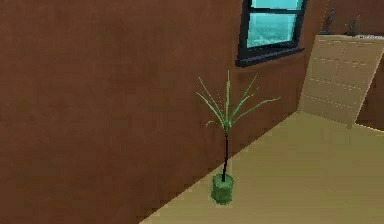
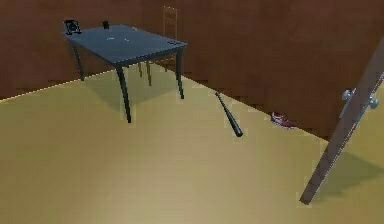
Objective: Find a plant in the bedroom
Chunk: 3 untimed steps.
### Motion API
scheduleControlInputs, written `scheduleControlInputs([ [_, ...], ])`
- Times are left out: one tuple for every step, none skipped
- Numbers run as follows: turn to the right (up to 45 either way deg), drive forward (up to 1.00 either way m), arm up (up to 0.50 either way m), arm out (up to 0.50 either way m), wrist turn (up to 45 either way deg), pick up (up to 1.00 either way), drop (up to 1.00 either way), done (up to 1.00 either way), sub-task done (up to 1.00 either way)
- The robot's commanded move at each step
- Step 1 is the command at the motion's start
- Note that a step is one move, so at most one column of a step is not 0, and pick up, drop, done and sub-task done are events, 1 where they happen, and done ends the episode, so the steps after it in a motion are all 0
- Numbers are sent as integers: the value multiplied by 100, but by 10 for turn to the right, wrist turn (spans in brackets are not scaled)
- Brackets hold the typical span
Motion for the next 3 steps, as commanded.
scheduleControlInputs([
  [-60, 0, 0, 0, 0, 0, 0, 0, 0],
  [0, 35, 0, 0, 0, 0, 0, 0, 0],
  [210, 0, 0, 0, 0, 0, 0, 0, 0],
])
